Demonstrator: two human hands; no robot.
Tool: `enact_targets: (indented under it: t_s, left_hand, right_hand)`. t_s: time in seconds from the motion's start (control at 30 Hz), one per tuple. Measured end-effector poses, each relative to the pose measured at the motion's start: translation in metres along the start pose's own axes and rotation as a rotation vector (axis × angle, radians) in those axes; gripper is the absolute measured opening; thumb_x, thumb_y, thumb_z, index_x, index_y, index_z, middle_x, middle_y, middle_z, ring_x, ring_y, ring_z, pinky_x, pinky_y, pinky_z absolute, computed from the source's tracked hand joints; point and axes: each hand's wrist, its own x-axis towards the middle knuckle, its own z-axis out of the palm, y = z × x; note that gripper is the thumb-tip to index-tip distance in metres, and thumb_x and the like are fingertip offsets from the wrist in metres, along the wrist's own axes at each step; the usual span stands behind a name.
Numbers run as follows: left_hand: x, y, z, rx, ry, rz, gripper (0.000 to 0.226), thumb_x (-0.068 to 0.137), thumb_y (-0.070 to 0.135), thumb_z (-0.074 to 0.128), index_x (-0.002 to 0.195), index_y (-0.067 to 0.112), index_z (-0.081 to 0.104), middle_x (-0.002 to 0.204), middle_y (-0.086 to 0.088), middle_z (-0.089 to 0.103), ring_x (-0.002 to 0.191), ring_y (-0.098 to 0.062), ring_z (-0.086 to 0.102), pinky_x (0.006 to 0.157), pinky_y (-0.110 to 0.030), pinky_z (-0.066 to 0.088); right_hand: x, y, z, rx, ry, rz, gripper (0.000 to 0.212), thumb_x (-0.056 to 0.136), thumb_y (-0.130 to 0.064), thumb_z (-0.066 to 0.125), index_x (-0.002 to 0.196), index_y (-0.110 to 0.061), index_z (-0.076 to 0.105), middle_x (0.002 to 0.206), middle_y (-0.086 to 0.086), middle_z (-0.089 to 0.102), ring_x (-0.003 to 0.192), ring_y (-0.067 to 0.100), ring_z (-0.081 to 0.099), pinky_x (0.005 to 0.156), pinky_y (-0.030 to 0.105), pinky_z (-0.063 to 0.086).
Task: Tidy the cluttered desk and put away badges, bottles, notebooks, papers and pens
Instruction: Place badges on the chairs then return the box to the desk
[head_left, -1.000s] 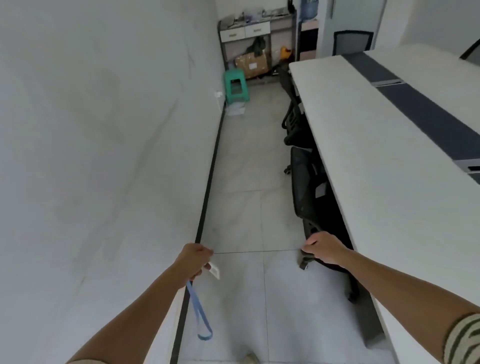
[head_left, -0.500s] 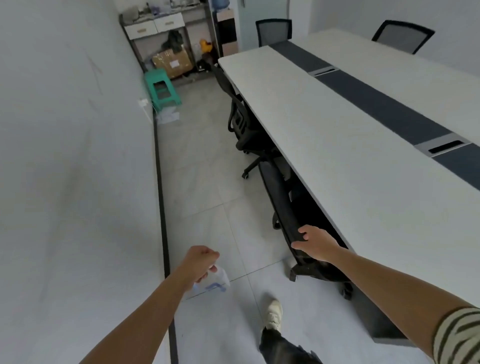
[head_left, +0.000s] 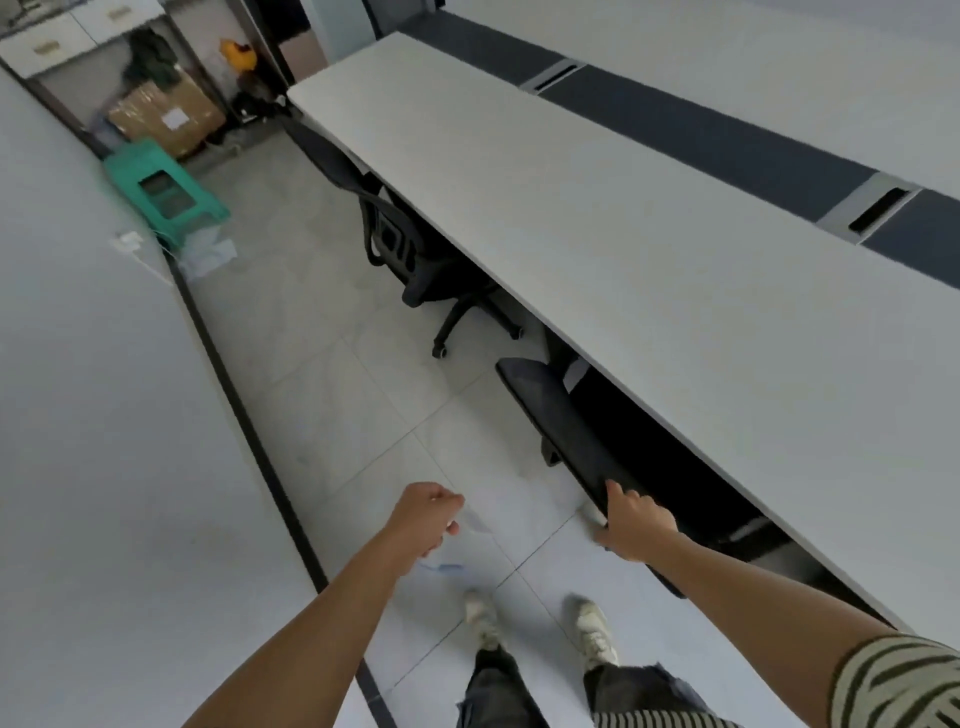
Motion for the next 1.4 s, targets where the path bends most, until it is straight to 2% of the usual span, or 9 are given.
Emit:
enact_targets:
  t_s: [0.1, 0.17, 0.3, 0.5, 0.7, 0.87, 1.03, 1.2, 1.4]
  left_hand:
    - [0.029, 0.009, -0.01, 0.088, -0.07, 0.026, 0.015, 0.093, 0.02, 0.053, 0.096, 0.01, 0.063, 0.079, -0.011, 0.066, 0.046, -0.015, 0.037, 0.045, -0.019, 0.026]
    - [0.047, 0.014, -0.017, 0.145, -0.115, 0.055, 0.015, 0.092, 0.02, 0.052, 0.096, 0.01, 0.063, 0.079, -0.011, 0.066, 0.046, -0.015, 0.035, 0.044, -0.019, 0.024]
    - [0.075, 0.023, -0.02, 0.217, -0.2, 0.118, 0.017, 0.092, 0.018, 0.051, 0.099, 0.008, 0.062, 0.079, -0.013, 0.063, 0.044, -0.015, 0.032, 0.038, -0.013, 0.024]
    - [0.097, 0.013, -0.007, 0.28, -0.218, 0.175, 0.027, 0.096, 0.035, 0.048, 0.093, 0.008, 0.052, 0.08, -0.017, 0.066, 0.038, -0.014, 0.033, 0.042, -0.013, 0.022]
    - [0.099, -0.025, 0.015, 0.399, -0.176, 0.127, 0.046, 0.095, 0.048, 0.045, 0.103, 0.002, 0.047, 0.071, -0.014, 0.062, 0.039, -0.016, 0.036, 0.04, -0.016, 0.026]
    - [0.078, -0.081, 0.021, 0.399, -0.043, 0.084, 0.038, 0.094, 0.03, 0.054, 0.113, -0.003, 0.047, 0.073, -0.018, 0.062, 0.043, -0.02, 0.045, 0.038, -0.02, 0.034]
    - [0.048, -0.145, 0.018, 0.317, 0.025, -0.013, 0.029, 0.094, 0.018, 0.054, 0.111, -0.005, 0.051, 0.096, -0.029, 0.066, 0.041, -0.02, 0.042, 0.033, -0.029, 0.044]
    - [0.026, -0.173, 0.009, 0.243, 0.0, -0.074, 0.015, 0.094, 0.011, 0.053, 0.094, -0.003, 0.05, 0.058, -0.013, 0.05, 0.04, -0.015, 0.033, 0.035, -0.013, 0.022]
    - [0.025, -0.168, 0.008, 0.202, -0.033, -0.058, 0.015, 0.095, 0.01, 0.052, 0.087, -0.002, 0.051, 0.063, -0.017, 0.055, 0.04, -0.015, 0.031, 0.035, -0.013, 0.021]
  right_hand:
    - [0.008, 0.0, 0.012, 0.03, 0.06, 0.102, 0.065, 0.091, -0.028, 0.054, 0.15, -0.022, 0.028, 0.133, 0.002, 0.055, 0.124, 0.027, 0.047, 0.085, 0.035, 0.047]
    - [0.006, -0.006, 0.019, 0.048, 0.076, 0.149, 0.062, 0.094, -0.021, 0.048, 0.152, -0.025, 0.027, 0.133, -0.001, 0.057, 0.124, 0.025, 0.047, 0.084, 0.034, 0.045]
    - [-0.012, -0.011, 0.037, 0.059, 0.099, 0.24, 0.055, 0.099, -0.029, 0.043, 0.152, -0.028, 0.027, 0.137, -0.004, 0.056, 0.125, 0.023, 0.045, 0.089, 0.035, 0.043]
    - [-0.072, -0.015, 0.075, 0.119, 0.074, 0.339, 0.066, 0.093, -0.009, 0.036, 0.153, -0.033, 0.024, 0.149, -0.008, 0.045, 0.131, 0.021, 0.04, 0.103, 0.034, 0.036]
    - [-0.122, -0.04, 0.13, 0.126, 0.079, 0.295, 0.066, 0.092, -0.009, 0.039, 0.152, -0.03, 0.027, 0.155, -0.007, 0.036, 0.135, 0.023, 0.036, 0.112, 0.04, 0.028]
    - [-0.164, -0.06, 0.179, 0.156, 0.075, 0.241, 0.064, 0.09, -0.012, 0.04, 0.151, -0.027, 0.029, 0.157, -0.003, 0.033, 0.139, 0.026, 0.032, 0.112, 0.044, 0.026]
    - [-0.209, -0.078, 0.237, 0.216, 0.06, 0.195, 0.068, 0.088, -0.009, 0.04, 0.152, -0.027, 0.026, 0.159, -0.003, 0.028, 0.143, 0.026, 0.026, 0.117, 0.045, 0.019]
    - [-0.229, -0.083, 0.256, 0.25, 0.003, 0.116, 0.076, 0.088, -0.002, 0.041, 0.155, -0.029, 0.016, 0.163, -0.004, 0.016, 0.15, 0.025, 0.014, 0.121, 0.046, 0.013]
    - [-0.227, -0.079, 0.25, 0.262, -0.004, 0.086, 0.078, 0.087, -0.002, 0.043, 0.155, -0.031, 0.016, 0.163, -0.005, 0.016, 0.15, 0.024, 0.013, 0.121, 0.046, 0.014]
